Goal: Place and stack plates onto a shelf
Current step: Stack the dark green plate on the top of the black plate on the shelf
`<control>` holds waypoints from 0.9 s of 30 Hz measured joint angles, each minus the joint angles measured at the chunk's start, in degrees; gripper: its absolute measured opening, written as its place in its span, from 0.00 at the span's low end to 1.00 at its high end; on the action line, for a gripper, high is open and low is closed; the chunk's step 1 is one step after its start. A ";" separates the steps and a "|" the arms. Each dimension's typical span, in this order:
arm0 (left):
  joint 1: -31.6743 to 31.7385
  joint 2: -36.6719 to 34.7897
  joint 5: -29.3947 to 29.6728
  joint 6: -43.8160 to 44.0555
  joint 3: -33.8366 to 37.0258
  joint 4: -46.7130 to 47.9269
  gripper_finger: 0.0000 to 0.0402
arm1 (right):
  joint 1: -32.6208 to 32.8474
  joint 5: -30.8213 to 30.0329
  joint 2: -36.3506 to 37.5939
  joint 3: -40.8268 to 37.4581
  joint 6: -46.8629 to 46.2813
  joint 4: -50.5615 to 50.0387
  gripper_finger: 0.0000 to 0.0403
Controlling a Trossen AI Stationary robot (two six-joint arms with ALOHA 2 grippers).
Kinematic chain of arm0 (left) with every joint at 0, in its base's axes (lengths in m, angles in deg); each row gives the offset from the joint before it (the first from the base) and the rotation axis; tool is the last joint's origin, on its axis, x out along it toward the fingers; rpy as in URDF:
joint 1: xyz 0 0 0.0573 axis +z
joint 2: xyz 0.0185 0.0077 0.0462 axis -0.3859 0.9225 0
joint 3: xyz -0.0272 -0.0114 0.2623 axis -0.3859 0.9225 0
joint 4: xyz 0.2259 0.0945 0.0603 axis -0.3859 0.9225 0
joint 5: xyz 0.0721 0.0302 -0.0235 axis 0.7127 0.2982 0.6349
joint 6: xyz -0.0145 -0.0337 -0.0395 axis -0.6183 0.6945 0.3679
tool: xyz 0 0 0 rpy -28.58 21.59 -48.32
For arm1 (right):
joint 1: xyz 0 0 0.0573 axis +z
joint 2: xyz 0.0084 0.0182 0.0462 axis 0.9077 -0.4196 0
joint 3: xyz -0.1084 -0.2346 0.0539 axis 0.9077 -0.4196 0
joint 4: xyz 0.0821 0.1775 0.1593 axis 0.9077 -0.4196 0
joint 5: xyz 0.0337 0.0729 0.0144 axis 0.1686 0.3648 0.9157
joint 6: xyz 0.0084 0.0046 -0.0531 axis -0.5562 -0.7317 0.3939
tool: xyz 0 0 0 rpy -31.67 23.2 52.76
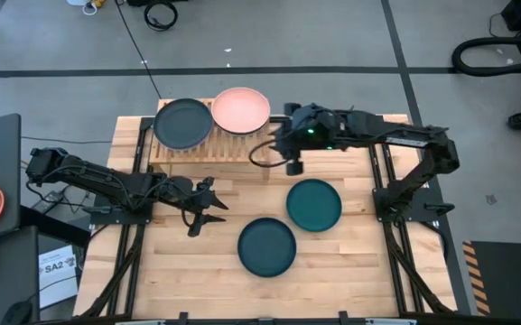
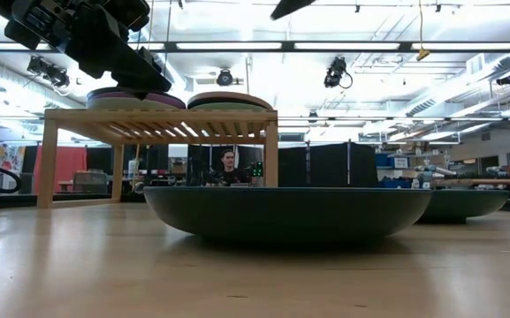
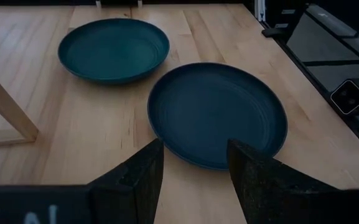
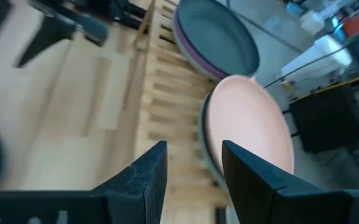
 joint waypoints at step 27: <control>-0.01 0.00 0.02 -0.03 0.00 -0.59 0.46 | 5.73 -1.08 20.44 -13.39 -32.77 -23.87 0.39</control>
